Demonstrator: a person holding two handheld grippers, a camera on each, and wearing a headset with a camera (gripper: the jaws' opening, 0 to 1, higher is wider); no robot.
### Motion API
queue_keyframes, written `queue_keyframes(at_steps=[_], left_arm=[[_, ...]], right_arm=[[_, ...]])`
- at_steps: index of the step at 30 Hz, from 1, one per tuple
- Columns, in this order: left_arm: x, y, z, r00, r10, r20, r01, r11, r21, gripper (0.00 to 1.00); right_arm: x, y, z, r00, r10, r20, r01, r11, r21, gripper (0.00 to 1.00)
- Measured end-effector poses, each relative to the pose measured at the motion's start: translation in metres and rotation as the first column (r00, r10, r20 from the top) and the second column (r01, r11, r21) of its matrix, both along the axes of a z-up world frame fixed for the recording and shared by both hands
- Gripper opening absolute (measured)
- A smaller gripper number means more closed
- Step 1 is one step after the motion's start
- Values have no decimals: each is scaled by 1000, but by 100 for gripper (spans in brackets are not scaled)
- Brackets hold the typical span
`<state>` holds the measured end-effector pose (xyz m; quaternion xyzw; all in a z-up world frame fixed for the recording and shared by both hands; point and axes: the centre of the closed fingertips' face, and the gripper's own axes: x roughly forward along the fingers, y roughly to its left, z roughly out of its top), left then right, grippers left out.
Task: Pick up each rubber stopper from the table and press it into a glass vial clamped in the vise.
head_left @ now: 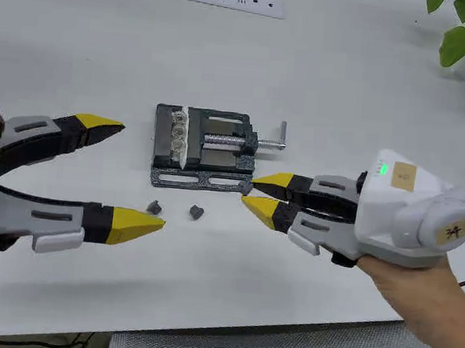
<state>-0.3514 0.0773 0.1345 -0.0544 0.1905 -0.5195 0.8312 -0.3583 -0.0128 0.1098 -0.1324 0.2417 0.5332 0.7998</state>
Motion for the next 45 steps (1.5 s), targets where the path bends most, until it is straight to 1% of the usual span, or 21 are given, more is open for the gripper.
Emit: queue_keyframes(at_steps=[1, 3, 4, 5, 7, 9, 11, 12, 14, 16, 19, 20, 24, 27, 30, 35, 37, 45], left_arm=[[-1, -3, 3, 1000, -8, -10, 8, 1000, -13, 68], [-1, -7, 9, 1000, -18, -18, 17, 999, -32, 61], [-2, -9, 12, 1000, -23, -21, 22, 999, -48, 59], [-3, -12, 19, 999, -35, -24, 33, 996, -78, 56], [-3, -15, 28, 999, -47, -18, 45, 994, -101, 52], [-5, -18, 35, 998, -62, -9, 61, 992, -114, 49], [-7, -21, 41, 996, -87, 5, 87, 990, -114, 45], [-11, -23, 44, 993, -113, 17, 114, 987, -113, 42], [-16, -26, 48, 989, -146, 24, 148, 982, -113, 35], [-21, -30, 52, 983, -183, 33, 186, 976, -117, 31], [-30, -35, 53, 970, -240, 38, 242, 965, -103, 25], [-31, -36, 54, 966, -254, 47, 257, 962, -95, 22], [-33, -38, 57, 959, -278, 57, 282, 955, -95, 20], [-37, -40, 61, 951, -303, 60, 308, 947, -94, 17], [-41, -42, 64, 943, -326, 60, 331, 939, -97, 15], [-45, -45, 69, 932, -356, 72, 361, 928, -94, 13], [-46, -45, 70, 929, -363, 76, 369, 925, -92, 11], [-50, -46, 73, 919, -387, 79, 393, 915, -86, 7]], right_arm=[[-1, 2, 6, 1000, 12, 5, -12, 1000, 9, 7], [-5, 10, 20, 999, 38, 1, -38, 998, 54, 7], [-6, 12, 25, 999, 47, 4, -47, 997, 62, 7], [-9, 16, 32, 997, 71, 9, -71, 995, 69, 7], [-15, 23, 40, 994, 106, 8, -107, 991, 80, 7], [-18, 27, 47, 992, 123, 5, -123, 988, 98, 7], [-20, 31, 53, 990, 138, 6, -138, 984, 110, 7], [-22, 33, 57, 989, 150, 6, -149, 982, 116, 7], [-25, 36, 62, 986, 166, -1, -164, 977, 134, 7], [-28, 39, 68, 983, 185, -3, -183, 972, 146, 7], [-32, 44, 74, 978, 209, -9, -205, 965, 161, 6], [-34, 46, 77, 976, 220, -12, -214, 962, 169, 6], [-38, 49, 82, 969, 246, -15, -239, 954, 180, 6], [-41, 51, 85, 964, 265, -16, -258, 949, 180, 6], [-44, 53, 88, 959, 281, -19, -273, 942, 193, 6], [-46, 53, 90, 955, 295, -22, -285, 938, 198, 6], [-47, 53, 91, 953, 301, -23, -290, 935, 204, 6], [-50, 55, 92, 950, 312, -23, -301, 931, 206, 6]])
